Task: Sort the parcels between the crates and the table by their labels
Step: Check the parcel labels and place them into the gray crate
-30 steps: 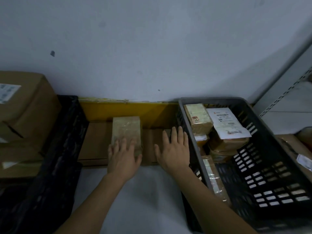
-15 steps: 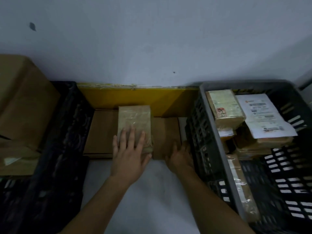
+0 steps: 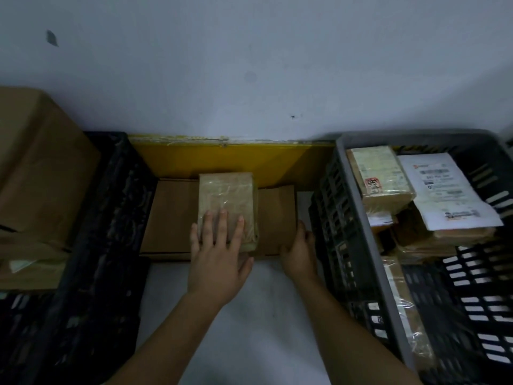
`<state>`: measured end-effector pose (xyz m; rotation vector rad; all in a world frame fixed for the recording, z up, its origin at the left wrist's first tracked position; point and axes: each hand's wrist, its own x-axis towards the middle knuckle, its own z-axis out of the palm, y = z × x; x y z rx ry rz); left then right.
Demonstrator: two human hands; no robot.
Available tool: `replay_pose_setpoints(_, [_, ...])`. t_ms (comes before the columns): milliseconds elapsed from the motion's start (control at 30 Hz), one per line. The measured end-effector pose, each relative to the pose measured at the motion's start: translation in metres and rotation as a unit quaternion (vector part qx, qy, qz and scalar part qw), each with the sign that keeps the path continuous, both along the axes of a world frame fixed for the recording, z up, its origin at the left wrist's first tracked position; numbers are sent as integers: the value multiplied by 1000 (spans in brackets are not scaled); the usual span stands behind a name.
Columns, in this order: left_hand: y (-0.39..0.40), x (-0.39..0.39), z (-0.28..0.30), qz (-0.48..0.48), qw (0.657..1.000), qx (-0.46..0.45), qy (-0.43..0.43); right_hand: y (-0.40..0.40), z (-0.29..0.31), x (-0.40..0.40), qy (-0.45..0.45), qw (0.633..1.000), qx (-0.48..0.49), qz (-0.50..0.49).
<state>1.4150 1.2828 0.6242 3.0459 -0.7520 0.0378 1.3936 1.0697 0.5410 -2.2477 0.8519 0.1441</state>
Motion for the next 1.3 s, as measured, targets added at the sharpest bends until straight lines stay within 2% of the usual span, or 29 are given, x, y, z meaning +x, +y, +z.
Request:
replay_pose_setpoints(100, [0, 1, 3, 1, 1000, 3, 10, -12, -27, 1, -4, 998, 57, -22])
replay_pose_setpoints(200, [0, 2, 7, 1, 1000, -2, 27, -2, 15, -6, -25, 997, 65, -35])
replay_pose_setpoints(367, [-9, 7, 31, 40, 994, -40, 93, 14, 84, -28, -92, 993, -66, -39])
replay_pose_setpoints(467, [-24, 3, 62, 56, 983, -124, 127, 22, 116, -48, -171, 977, -124, -23])
replay_pose_setpoints(533, [-37, -8, 89, 47, 949, -250, 185, 26, 135, -63, -227, 961, -155, -11])
replay_pose_setpoints(600, [-52, -23, 115, 49, 890, -375, 254, 30, 151, -79, -263, 951, -165, -6])
replay_pose_setpoints(667, [-64, -36, 133, 65, 817, -481, 313, 35, 161, -95, -300, 940, -163, 7])
replay_pose_setpoints(733, [-69, -45, 141, 85, 741, -559, 361, 42, 168, -108, -346, 924, -157, 40])
replay_pose_setpoints(800, [-69, -50, 145, 101, 703, -601, 366, 49, 172, -118, -379, 913, -133, 72])
replay_pose_setpoints(833, [-68, -52, 146, 110, 698, -610, 360, 51, 174, -121, -389, 910, -116, 81])
replay_pose_setpoints(933, [-65, -56, 155, 122, 713, -607, 329, 55, 176, -129, -405, 900, -103, 122])
replay_pose_setpoints(1100, [-53, -54, 159, 170, 692, -641, 285, 57, 181, -139, -406, 892, -82, 183])
replay_pose_setpoints(1200, [-47, -56, 165, 167, 702, -640, 264, 47, 182, -138, -438, 879, -126, 141])
replay_pose_setpoints(1300, [-44, -59, 169, 156, 710, -637, 258, 32, 193, -134, -387, 909, -141, 64])
